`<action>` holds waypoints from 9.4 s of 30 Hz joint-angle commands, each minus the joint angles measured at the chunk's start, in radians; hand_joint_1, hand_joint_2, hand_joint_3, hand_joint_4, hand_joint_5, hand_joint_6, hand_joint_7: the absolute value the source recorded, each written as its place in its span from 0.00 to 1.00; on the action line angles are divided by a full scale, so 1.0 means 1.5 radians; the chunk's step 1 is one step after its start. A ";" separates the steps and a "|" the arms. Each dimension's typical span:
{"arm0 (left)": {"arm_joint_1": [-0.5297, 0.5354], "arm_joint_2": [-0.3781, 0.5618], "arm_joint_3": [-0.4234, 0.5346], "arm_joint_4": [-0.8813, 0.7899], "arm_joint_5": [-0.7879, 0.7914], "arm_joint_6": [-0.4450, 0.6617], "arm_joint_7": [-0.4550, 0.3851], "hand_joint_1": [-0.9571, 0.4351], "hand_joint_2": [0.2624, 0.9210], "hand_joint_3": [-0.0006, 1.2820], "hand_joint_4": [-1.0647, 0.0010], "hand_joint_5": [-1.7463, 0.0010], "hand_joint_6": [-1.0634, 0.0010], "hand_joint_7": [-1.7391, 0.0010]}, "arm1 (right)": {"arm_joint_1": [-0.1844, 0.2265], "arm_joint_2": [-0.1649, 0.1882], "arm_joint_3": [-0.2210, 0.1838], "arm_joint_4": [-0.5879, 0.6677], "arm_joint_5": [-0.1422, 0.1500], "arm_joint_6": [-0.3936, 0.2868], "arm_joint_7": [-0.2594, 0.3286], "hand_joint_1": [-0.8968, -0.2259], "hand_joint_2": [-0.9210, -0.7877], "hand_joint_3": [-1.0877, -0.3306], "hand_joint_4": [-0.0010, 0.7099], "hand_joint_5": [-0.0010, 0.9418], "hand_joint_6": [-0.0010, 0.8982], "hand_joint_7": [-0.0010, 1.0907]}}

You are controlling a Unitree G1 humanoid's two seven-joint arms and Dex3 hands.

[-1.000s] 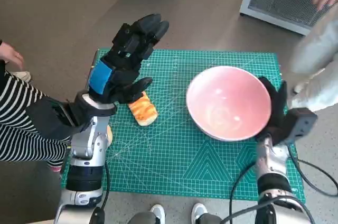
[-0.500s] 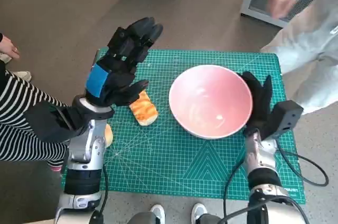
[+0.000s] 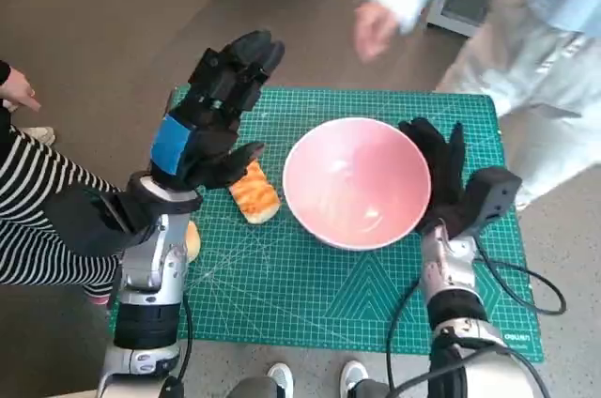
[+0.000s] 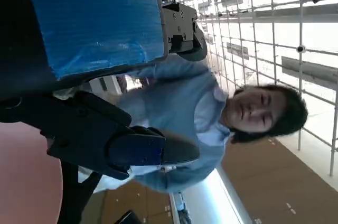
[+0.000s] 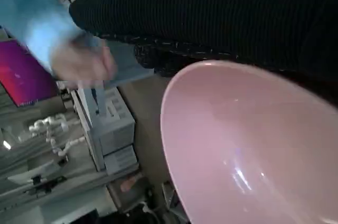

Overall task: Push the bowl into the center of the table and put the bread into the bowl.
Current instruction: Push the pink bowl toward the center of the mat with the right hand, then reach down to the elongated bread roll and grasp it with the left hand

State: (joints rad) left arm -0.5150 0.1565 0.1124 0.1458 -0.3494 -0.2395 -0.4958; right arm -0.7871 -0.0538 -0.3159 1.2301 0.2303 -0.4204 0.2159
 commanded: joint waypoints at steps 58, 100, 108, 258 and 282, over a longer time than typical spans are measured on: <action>-0.028 0.062 -0.005 0.018 0.033 -0.036 -0.036 0.26 1.00 0.24 0.90 0.91 1.00 0.63 | 0.206 -0.050 0.117 -0.663 0.016 -0.058 0.110 0.29 0.00 0.54 0.17 0.03 0.12 0.37; -0.196 0.363 -0.152 0.316 0.348 -0.321 -0.215 0.68 0.68 0.00 0.70 1.00 0.63 0.88 | 0.272 -0.064 0.115 -0.729 0.023 -0.003 0.097 0.34 0.00 0.55 0.20 0.01 0.10 0.41; -0.206 0.350 -0.191 0.381 0.401 -0.384 -0.177 0.66 0.66 0.00 0.69 1.00 0.57 0.94 | 0.278 -0.064 0.114 -0.727 0.023 -0.006 0.097 0.34 0.00 0.55 0.20 0.01 0.10 0.41; -0.330 0.285 -0.319 0.683 0.594 -0.300 0.129 0.59 0.71 0.00 0.78 1.00 0.75 1.00 | 0.344 -0.069 0.095 -0.734 0.054 -0.017 0.100 0.36 0.00 0.50 0.19 0.00 0.06 0.43; -0.322 0.246 -0.354 0.697 0.611 -0.273 0.115 0.57 0.72 0.00 0.78 1.00 0.70 0.99 | 0.345 -0.076 0.087 -0.734 0.061 -0.010 0.106 0.35 0.00 0.50 0.19 0.00 0.06 0.43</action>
State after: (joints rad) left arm -1.0018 0.5449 -0.4046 1.1763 0.5525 -0.6540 -0.3173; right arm -0.2885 -0.1566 -0.1812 0.1166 0.3139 -0.4501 0.3652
